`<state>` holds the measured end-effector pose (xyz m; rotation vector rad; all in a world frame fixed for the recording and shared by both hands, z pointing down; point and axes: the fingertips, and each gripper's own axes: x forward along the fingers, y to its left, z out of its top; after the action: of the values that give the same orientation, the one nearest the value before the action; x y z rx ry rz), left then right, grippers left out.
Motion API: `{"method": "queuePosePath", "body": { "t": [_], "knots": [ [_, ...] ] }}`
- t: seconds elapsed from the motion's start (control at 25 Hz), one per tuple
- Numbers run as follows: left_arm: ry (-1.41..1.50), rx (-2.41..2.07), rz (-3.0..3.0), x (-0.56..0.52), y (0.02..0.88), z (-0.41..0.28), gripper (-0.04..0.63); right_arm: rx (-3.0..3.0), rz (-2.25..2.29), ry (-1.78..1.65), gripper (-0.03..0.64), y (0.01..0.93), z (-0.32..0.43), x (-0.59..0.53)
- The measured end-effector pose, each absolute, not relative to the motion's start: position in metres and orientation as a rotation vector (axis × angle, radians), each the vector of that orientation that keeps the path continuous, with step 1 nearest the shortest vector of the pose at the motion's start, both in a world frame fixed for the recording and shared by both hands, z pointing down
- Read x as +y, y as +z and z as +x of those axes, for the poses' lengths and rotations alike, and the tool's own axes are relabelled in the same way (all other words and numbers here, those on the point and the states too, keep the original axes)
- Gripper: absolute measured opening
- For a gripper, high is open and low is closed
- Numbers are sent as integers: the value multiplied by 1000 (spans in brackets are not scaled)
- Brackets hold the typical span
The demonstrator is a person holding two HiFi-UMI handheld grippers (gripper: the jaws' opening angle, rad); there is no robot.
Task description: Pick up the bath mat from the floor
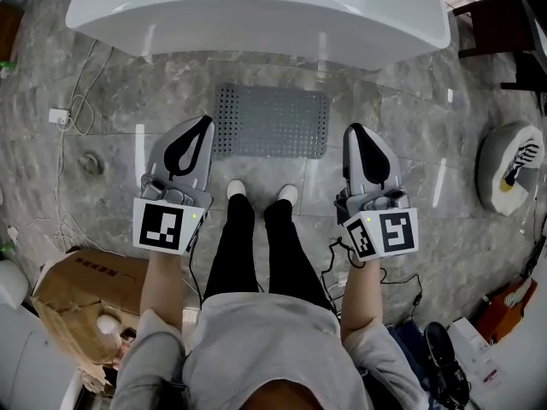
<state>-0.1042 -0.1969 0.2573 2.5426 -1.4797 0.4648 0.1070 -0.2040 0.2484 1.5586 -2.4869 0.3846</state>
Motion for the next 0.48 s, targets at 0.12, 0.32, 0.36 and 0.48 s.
{"method": "queuePosePath", "body": {
  "t": [0.12,0.32,0.36,0.48],
  "knots": [
    [476,-1469,2537,-197,285,-103,2,-2472,1563,395,12,275,110,-203],
    [504,-1468,2527,-192,333,-106,2,-2453,1560,415,14,327,112,-199],
    [510,-1469,2524,-191,344,-108,2,-2449,1557,421,14,338,112,-197],
    [513,-1481,2521,-187,377,-111,2,-2445,1542,436,17,374,111,-191]
  ]
}}
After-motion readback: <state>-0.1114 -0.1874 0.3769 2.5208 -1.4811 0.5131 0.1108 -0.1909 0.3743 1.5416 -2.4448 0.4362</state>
